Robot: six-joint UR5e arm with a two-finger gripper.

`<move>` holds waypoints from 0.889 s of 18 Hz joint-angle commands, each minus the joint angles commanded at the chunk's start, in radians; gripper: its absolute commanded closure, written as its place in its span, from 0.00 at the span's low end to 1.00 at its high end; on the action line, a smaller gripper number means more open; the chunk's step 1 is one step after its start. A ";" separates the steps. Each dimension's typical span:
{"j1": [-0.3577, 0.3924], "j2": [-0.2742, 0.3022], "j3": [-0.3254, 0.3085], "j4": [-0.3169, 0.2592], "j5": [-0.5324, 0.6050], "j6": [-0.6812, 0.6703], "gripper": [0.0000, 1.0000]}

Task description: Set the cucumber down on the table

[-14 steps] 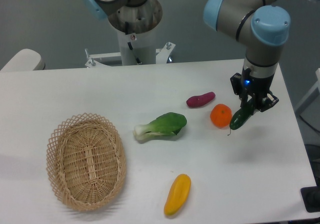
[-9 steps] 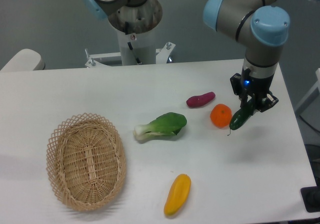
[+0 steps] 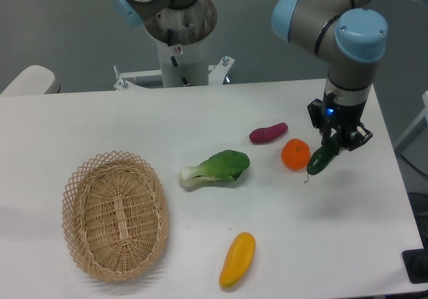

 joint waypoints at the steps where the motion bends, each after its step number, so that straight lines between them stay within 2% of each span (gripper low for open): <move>1: -0.002 0.000 -0.008 0.009 0.003 -0.005 0.86; 4: -0.017 -0.008 -0.026 0.043 0.006 -0.014 0.86; 7: -0.047 -0.034 -0.037 0.110 -0.003 -0.133 0.86; 10: -0.087 -0.081 -0.040 0.184 -0.003 -0.163 0.86; 14: -0.100 -0.146 -0.034 0.236 0.000 -0.167 0.86; 16: -0.097 -0.170 -0.026 0.246 -0.003 -0.251 0.86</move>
